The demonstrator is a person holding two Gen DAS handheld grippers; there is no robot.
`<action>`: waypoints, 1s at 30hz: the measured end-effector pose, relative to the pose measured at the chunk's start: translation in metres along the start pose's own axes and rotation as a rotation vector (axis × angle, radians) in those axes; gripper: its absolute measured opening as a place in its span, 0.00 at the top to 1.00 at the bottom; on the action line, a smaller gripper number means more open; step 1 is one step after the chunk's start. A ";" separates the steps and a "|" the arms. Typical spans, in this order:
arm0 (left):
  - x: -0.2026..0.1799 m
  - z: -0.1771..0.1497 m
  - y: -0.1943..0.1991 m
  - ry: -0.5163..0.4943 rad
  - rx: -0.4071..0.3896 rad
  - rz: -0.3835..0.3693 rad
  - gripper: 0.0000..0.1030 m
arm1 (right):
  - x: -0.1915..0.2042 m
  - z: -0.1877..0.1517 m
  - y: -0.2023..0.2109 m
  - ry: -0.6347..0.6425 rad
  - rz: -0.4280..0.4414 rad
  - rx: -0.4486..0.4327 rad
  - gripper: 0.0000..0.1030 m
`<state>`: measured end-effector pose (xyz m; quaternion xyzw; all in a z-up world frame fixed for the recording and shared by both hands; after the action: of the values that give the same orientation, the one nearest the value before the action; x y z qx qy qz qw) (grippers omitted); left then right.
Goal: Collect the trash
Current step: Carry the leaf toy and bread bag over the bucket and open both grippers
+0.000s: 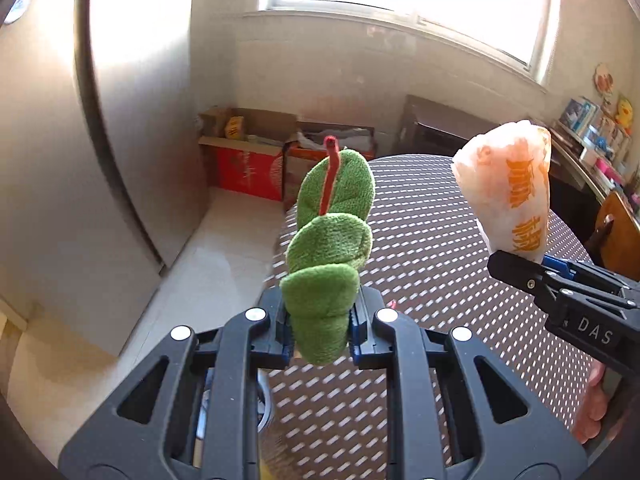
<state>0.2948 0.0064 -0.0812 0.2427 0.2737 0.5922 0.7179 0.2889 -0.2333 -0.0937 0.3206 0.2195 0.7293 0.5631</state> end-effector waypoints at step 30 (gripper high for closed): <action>0.165 -0.110 0.028 0.248 0.134 0.224 0.44 | 0.205 -0.066 -0.065 0.178 0.210 0.156 0.68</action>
<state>0.2243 0.1769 -0.1600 0.2441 0.3705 0.6743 0.5903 0.2527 -0.0160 -0.1391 0.3184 0.2897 0.7907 0.4353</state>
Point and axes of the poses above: each gripper's, at about its wrist camera, not at the fingertips, and y roughly against the way its jaws point, x to its left, z to its top, the point moved 2 cm from there along -y, roughly the way its jaws point
